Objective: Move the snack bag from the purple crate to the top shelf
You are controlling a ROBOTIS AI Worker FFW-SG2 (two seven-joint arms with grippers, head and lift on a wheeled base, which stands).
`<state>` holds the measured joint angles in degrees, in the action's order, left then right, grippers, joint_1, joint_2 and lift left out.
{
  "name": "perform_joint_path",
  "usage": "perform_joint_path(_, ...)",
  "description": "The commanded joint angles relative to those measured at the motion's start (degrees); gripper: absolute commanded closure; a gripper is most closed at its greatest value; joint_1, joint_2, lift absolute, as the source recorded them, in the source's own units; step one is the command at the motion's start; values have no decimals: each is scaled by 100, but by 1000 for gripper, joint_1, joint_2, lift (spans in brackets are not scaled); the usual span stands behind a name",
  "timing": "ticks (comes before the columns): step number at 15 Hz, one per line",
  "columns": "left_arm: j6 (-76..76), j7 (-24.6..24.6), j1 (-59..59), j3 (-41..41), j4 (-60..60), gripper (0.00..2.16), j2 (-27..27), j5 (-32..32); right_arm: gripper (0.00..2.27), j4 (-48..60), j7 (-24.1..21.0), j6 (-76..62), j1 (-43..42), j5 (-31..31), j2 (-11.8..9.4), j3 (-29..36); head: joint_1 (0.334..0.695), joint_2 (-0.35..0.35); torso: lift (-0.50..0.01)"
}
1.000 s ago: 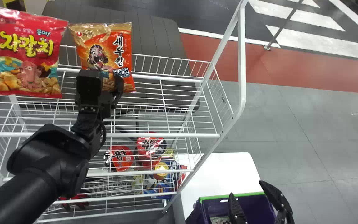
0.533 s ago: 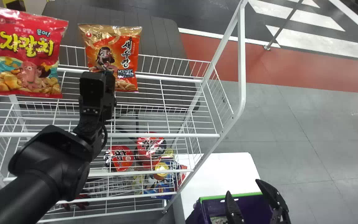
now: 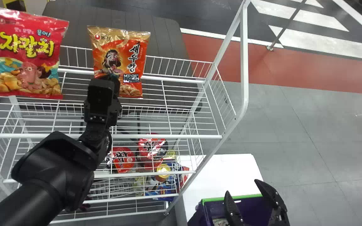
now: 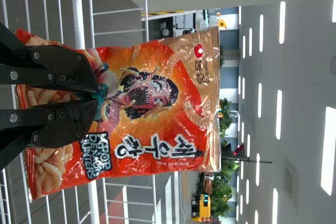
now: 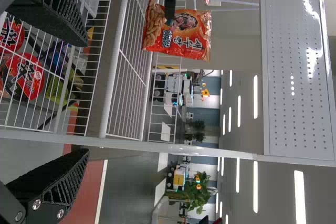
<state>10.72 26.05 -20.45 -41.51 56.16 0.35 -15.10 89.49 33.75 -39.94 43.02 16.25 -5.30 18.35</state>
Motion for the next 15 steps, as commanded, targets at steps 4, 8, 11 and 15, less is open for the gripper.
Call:
perform_joint_path(4,-225,-47,41,301,150,994,-50,481,97,-90,0,0,-66,-34,-15,-16,695,-350,1)
perform_joint_path(8,-225,-117,6,556,150,991,-50,473,97,-116,-9,0,-92,-60,-15,-25,695,-350,1)
perform_joint_path(11,-225,-161,41,872,150,991,-50,437,97,-142,-17,0,-136,-131,3,-42,695,-350,1)
perform_joint_path(15,-207,-179,94,1004,133,991,-50,446,97,-160,-26,18,-180,-192,11,-51,695,-324,1)
